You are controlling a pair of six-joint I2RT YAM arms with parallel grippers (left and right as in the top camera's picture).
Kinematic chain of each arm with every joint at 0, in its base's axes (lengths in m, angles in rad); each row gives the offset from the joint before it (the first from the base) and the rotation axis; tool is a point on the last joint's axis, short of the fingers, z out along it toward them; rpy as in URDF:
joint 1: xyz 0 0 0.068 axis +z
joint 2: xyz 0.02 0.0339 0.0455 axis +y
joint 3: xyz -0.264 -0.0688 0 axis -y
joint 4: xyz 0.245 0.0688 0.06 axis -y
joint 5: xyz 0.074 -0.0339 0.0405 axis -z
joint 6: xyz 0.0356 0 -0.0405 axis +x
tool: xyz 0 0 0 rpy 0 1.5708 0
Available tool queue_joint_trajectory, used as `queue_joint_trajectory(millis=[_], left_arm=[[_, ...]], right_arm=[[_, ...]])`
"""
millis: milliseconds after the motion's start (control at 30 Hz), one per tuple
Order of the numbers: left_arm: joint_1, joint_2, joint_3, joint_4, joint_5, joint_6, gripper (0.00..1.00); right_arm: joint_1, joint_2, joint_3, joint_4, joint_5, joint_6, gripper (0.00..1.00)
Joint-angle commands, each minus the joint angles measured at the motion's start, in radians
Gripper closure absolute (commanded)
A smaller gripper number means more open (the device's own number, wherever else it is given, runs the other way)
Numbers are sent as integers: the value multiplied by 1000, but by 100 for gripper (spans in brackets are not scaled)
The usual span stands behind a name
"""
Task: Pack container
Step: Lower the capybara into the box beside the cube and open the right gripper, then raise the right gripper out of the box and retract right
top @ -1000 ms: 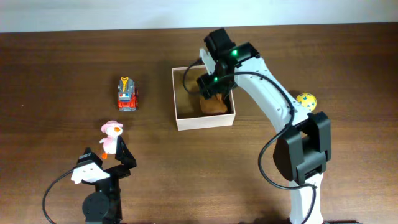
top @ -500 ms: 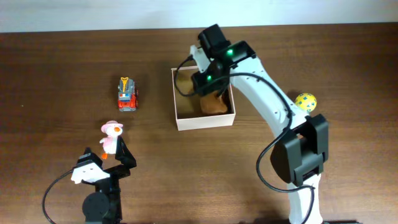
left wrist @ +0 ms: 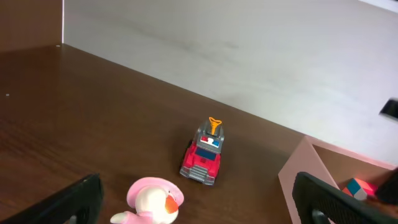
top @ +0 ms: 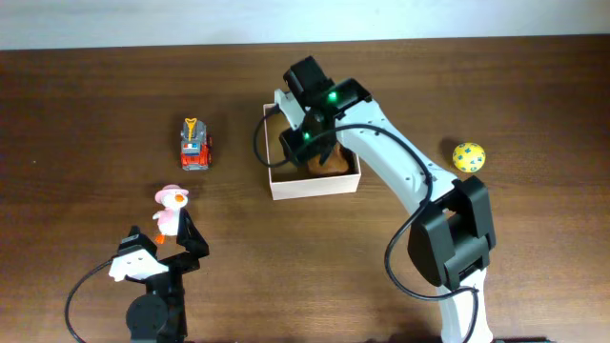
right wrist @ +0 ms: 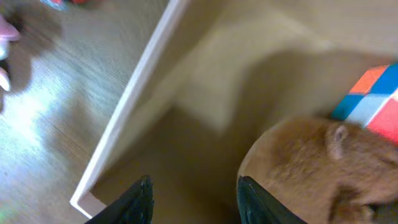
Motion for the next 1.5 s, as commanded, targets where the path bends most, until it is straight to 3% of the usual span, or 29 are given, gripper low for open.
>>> queue_joint_trajectory(millis=[0,533,1000,1100,1467], left_arm=[[2,-5,-8,2,10,16,1],[2,-5,-8,2,10,16,1],[2,-5,-8,2,10,16,1],[2,-5,-7,2,10,16,1],[2,-5,-8,2,10,16,1]], right_arm=[[14,8,-52,5,-13,-6,53],[-78,7,-102,-3,68,13,52],[-95,6,-3,12,-121,13,51],[-95,6,43,31,-155,11,42],[-186,6,285,22,42,-17,32]])
